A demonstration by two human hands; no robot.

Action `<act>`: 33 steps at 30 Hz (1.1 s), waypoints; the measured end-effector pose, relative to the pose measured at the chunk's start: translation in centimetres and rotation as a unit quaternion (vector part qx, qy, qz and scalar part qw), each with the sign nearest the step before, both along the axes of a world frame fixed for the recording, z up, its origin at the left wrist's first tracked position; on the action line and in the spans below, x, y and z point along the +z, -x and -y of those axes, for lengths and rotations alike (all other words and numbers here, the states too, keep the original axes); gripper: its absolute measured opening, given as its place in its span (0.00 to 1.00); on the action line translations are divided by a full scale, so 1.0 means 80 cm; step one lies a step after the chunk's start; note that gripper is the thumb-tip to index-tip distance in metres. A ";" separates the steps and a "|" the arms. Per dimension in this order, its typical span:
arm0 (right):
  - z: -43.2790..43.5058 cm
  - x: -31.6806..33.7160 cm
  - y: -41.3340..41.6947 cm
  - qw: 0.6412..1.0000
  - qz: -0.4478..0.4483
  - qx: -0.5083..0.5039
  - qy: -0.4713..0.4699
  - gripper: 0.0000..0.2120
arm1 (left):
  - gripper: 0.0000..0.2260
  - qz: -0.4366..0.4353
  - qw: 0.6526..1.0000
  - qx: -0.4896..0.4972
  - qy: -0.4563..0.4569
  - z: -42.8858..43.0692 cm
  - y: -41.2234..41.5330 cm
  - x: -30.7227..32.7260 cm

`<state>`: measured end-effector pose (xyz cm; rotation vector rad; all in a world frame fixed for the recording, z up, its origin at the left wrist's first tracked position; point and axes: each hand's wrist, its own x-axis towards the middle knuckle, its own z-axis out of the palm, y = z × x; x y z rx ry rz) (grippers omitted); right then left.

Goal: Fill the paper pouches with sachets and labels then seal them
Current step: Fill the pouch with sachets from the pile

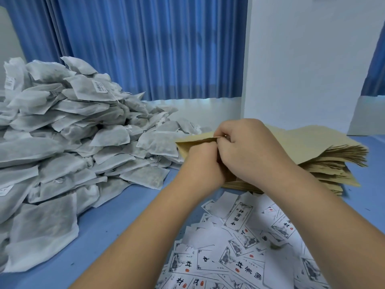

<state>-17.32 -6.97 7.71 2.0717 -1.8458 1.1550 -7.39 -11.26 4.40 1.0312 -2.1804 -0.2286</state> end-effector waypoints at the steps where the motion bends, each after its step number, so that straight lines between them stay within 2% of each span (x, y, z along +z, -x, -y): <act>1: 0.000 0.000 -0.001 1.000 0.002 0.005 -0.005 0.10 | 0.05 0.013 1.000 -0.022 -0.004 0.001 0.001 -0.003; 4: -0.002 -0.001 -0.007 0.999 0.013 0.031 -0.015 0.10 | 0.13 0.054 0.997 -0.047 -0.025 -0.001 0.001 -0.008; 5: -0.002 -0.001 -0.010 0.999 0.020 0.039 -0.014 0.10 | 0.12 0.069 0.997 -0.035 -0.021 0.001 -0.001 -0.010; 7: -0.004 -0.001 -0.012 0.999 0.015 0.039 -0.008 0.10 | 0.04 0.034 0.999 -0.012 -0.033 0.009 -0.007 -0.016; 10: -0.002 -0.001 -0.006 1.000 -0.019 -0.009 0.005 0.09 | 0.11 -0.057 0.994 -0.030 -0.089 0.011 -0.012 -0.015; 13: 0.002 -0.002 0.007 0.996 -0.038 -0.078 -0.003 0.10 | 0.14 -0.057 0.981 -0.116 -0.147 0.004 -0.017 -0.006; 15: 0.004 -0.004 0.014 0.992 -0.044 -0.113 -0.022 0.12 | 0.16 -0.073 0.972 -0.135 -0.177 0.006 -0.027 0.001; 17: 0.008 -0.006 0.019 0.989 -0.047 -0.136 -0.036 0.13 | 0.18 -0.160 0.968 -0.084 -0.172 0.022 -0.043 0.006; 18: 0.009 -0.008 0.022 0.988 -0.047 -0.144 -0.041 0.14 | 0.18 -0.200 0.971 -0.034 -0.128 0.038 -0.053 0.007; 19: 0.010 -0.009 0.024 0.987 -0.044 -0.148 -0.045 0.14 | 0.17 -0.196 0.979 0.028 -0.053 0.056 -0.063 0.006; 20: 0.011 -0.009 0.025 0.987 -0.040 -0.150 -0.048 0.15 | 0.15 -0.127 0.987 0.091 0.033 0.076 -0.073 0.006; 21: 0.011 -0.010 0.026 0.987 -0.037 -0.150 -0.050 0.15 | 0.15 -0.003 0.984 0.147 0.104 0.099 -0.082 0.003; 22: 0.012 -0.010 0.027 0.987 -0.035 -0.149 -0.051 0.16 | 0.19 0.148 0.959 0.196 0.139 0.122 -0.090 -0.002; 23: 0.012 -0.009 0.028 0.987 -0.035 -0.147 -0.050 0.16 | 0.26 0.284 0.919 0.230 0.148 0.144 -0.096 -0.007; 24: 0.012 -0.009 0.030 0.987 -0.035 -0.146 -0.049 0.16 | 0.31 0.377 0.880 0.251 0.145 0.162 -0.100 -0.010; 25: 0.013 -0.009 0.031 0.988 -0.034 -0.144 -0.048 0.15 | 0.35 0.427 0.855 0.261 0.134 0.176 -0.103 -0.012; 26: 0.013 -0.009 0.032 0.988 -0.034 -0.142 -0.047 0.15 | 0.37 0.445 0.847 0.268 0.113 0.186 -0.105 -0.013; 28: 0.014 -0.010 0.034 0.989 -0.033 -0.138 -0.043 0.14 | 0.38 0.435 0.856 0.274 0.051 0.204 -0.111 -0.013; 30: 0.016 -0.009 0.036 0.989 -0.026 -0.136 -0.043 0.14 | 0.31 0.419 0.866 0.272 0.028 0.209 -0.114 -0.008; 33: 0.017 -0.008 0.038 0.990 -0.021 -0.134 -0.048 0.14 | 0.22 0.415 0.877 0.237 0.056 0.201 -0.116 -0.001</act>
